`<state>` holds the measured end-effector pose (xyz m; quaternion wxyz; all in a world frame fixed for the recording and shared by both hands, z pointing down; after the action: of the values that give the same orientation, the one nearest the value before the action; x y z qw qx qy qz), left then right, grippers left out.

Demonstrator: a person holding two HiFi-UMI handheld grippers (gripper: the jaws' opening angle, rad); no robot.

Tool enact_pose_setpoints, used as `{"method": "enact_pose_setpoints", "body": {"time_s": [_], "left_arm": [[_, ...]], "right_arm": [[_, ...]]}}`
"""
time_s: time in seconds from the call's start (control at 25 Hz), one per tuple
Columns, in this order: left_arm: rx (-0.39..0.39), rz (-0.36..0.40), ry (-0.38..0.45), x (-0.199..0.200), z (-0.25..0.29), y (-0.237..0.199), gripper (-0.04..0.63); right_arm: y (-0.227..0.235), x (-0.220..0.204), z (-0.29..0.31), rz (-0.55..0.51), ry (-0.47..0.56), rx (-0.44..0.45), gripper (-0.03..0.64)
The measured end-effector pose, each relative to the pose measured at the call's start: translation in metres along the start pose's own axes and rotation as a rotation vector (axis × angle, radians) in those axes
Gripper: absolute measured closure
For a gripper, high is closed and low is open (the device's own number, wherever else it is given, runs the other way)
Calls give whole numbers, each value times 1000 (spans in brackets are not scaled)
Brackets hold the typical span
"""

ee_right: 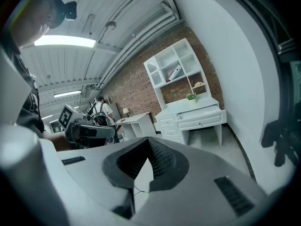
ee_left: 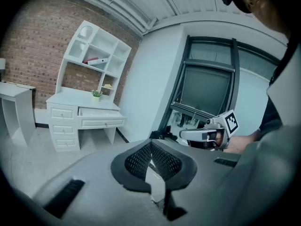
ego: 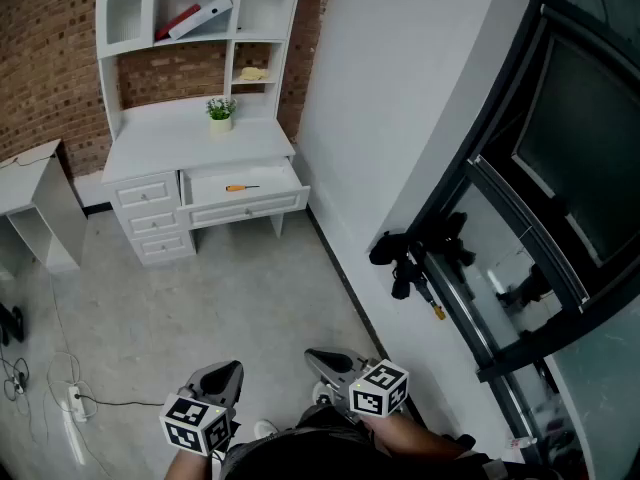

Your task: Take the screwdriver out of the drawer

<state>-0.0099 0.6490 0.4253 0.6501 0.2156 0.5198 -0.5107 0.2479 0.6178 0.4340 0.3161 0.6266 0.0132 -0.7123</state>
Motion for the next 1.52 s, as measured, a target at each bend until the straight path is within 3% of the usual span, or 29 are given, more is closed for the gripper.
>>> {"method": "enact_pose_setpoints", "body": {"time_s": [0.4,0.76,1.04,1.2,1.36,1.52], "left_arm": [[-1,7,12,2,3,-2,578],[1,-5,7,1,4,-5,580],[0,-16,-3,-3,3,-12,578],[3,-21,1,-3,2,-20,580],[-8,-24,3,-2,4,-22,578],[-17,-22,-14,-2,8,-22,578]], "right_arm": [[-2,1,4,-33,-4,-7,615],[-7,0,13,-25,7,30,615],[-5,-4,15,21,0,5,615],[-14,-7,17,-20,-17,19,615],[-25,-1,17,-93,29,77,615],[-26,4,21,-98,43,95,615]]}}
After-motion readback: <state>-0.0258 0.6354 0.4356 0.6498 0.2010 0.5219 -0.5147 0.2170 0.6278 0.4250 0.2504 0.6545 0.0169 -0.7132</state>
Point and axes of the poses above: the fingertips, and each gripper's own axes: z forward along the fingers, y to its right, x out of its top, the point moved 9 cm from there along -z, backward along the fingers, and after that the axes turned 11 degrees about x, right-handed, at the moved point
